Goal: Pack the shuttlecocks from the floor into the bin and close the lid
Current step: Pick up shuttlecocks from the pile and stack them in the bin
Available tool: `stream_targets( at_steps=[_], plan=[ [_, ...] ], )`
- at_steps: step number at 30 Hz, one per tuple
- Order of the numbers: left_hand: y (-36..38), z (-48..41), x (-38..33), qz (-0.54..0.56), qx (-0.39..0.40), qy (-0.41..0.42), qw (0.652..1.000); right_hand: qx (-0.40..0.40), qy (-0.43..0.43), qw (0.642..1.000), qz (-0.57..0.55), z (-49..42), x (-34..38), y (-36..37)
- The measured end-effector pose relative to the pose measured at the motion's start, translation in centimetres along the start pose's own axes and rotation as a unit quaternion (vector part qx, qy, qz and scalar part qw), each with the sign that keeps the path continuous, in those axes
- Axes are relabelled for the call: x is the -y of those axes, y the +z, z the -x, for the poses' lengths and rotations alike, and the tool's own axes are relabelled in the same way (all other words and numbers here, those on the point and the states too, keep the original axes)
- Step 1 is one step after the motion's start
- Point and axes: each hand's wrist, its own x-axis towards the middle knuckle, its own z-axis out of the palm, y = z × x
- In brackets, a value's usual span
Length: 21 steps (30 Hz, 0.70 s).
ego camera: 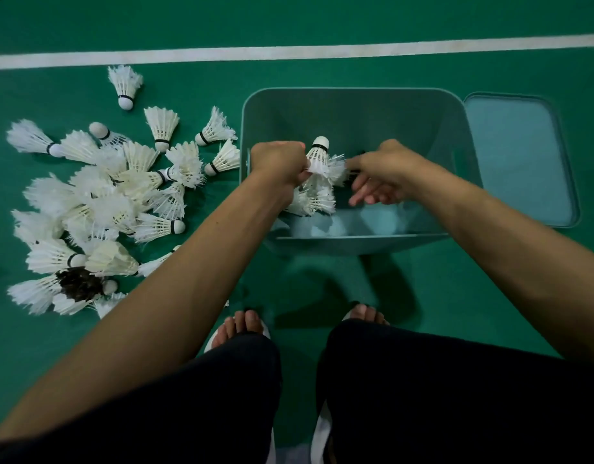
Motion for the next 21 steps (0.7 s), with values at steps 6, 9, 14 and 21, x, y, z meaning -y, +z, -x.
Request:
stream_targets(
  at_steps=[6,9,14,21],
  plan=[
    [2.0,4.3,0.8,0.081,0.018,-0.007,0.997,0.106,0.084,0.944,-0.3,3.0,-1.0,0.8],
    [1.9,5.2,0.9,0.039,0.07,-0.023,0.997,0.034,0.079,0.928,-0.364,2.5,-2.1,0.8],
    [0.9,3.6,1.7,-0.221,0.08,0.029,0.971,-0.133,0.049,0.942,-0.302,0.2,-4.0,-0.1],
    [-0.3,0.4,2.5,-0.591,0.078,0.138,0.791,-0.123,0.043,0.991,-0.037,-2.8,-3.8,0.1]
  ],
)
